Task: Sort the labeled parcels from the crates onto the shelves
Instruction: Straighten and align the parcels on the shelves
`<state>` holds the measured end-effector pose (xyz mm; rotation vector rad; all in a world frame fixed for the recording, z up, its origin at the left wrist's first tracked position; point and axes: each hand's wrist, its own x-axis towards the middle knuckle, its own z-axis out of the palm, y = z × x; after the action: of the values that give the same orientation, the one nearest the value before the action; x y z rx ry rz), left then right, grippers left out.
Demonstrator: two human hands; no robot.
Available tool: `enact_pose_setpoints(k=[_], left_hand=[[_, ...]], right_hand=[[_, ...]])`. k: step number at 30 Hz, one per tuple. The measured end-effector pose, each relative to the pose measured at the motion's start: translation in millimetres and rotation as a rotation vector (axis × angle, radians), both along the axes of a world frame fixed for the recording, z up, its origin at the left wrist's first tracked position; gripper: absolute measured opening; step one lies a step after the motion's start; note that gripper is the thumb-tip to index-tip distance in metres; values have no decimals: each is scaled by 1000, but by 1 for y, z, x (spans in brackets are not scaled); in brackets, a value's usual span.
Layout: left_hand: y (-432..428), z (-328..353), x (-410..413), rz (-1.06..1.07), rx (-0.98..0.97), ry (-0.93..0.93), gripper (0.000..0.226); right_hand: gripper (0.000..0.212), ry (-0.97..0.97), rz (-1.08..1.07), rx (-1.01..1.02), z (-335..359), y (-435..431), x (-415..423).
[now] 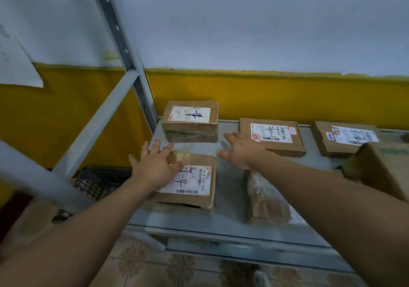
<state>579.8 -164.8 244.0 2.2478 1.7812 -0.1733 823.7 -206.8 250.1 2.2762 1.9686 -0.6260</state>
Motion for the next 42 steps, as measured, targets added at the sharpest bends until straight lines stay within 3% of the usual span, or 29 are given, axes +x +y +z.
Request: enact_pose_setpoints(k=[3, 8, 12, 24, 30, 35, 42], left_hand=[[12, -7, -35, 61, -50, 6, 78], [9, -18, -47, 87, -228, -377, 79], [-2, -19, -40, -6, -207, -438, 82], [-14, -19, -31, -54, -261, -426, 84], [-8, -17, -17, -168, -44, -121, 81], [-8, -26, -3, -228, -43, -30, 78], [-9, -30, -6, -219, -34, -33, 79]], right_hand=[[78, 102, -11, 19, 1, -9, -47], [78, 106, -66, -45, -8, -15, -92], [78, 88, -135, -36, -6, -24, -92], [75, 48, -124, -59, -2, -39, -78], [72, 90, -141, -5, 3, -18, -69], [64, 164, -207, 102, 9, 18, -50], [88, 27, -107, 177, 6, 76, -28]])
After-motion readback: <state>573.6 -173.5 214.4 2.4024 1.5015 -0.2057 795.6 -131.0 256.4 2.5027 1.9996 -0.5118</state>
